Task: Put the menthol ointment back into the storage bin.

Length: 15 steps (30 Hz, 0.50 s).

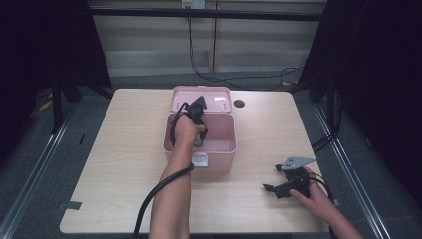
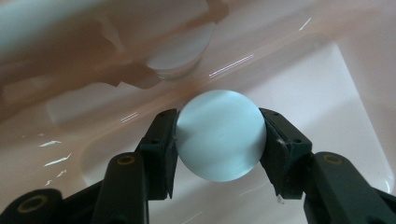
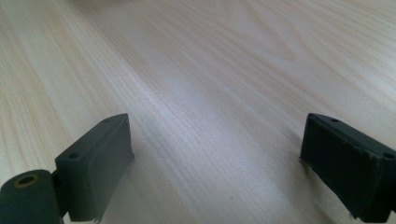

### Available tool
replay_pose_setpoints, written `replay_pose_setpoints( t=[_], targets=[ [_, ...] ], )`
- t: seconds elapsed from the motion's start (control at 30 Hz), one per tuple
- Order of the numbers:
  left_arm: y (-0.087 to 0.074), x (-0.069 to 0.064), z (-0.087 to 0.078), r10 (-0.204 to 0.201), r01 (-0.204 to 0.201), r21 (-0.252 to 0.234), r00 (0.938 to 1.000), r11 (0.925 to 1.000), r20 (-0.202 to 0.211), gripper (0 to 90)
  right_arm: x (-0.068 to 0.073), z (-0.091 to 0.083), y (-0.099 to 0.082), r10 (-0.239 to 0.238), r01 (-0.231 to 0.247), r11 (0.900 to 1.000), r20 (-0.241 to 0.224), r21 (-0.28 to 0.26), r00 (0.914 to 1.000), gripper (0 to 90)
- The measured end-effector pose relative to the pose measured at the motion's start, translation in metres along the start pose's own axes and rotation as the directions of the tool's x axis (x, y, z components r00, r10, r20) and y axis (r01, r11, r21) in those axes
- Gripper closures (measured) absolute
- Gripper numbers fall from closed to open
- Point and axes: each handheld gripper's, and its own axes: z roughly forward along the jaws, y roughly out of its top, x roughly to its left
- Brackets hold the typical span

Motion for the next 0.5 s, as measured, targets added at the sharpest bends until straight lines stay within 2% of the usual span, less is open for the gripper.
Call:
replay_pose_setpoints(
  t=[0.33, 0.5],
  targets=[
    [-0.0002, 0.0023, 0.0001, -0.004, 0.004, -0.027, 0.9999, 0.9996, -0.017, 50.2, 0.0, 0.0, 0.0, 0.0, 0.0, 1.0, 0.0, 0.0, 1.0, 8.4],
    [-0.0006, 0.0034, -0.0004, -0.008, 0.008, -0.03, 0.9999, 0.9995, -0.012, 50.1, -0.0002, 0.0, 0.0, -0.003, 0.003, 1.0, 0.004, -0.002, 1.0, 8.4]
  ],
)
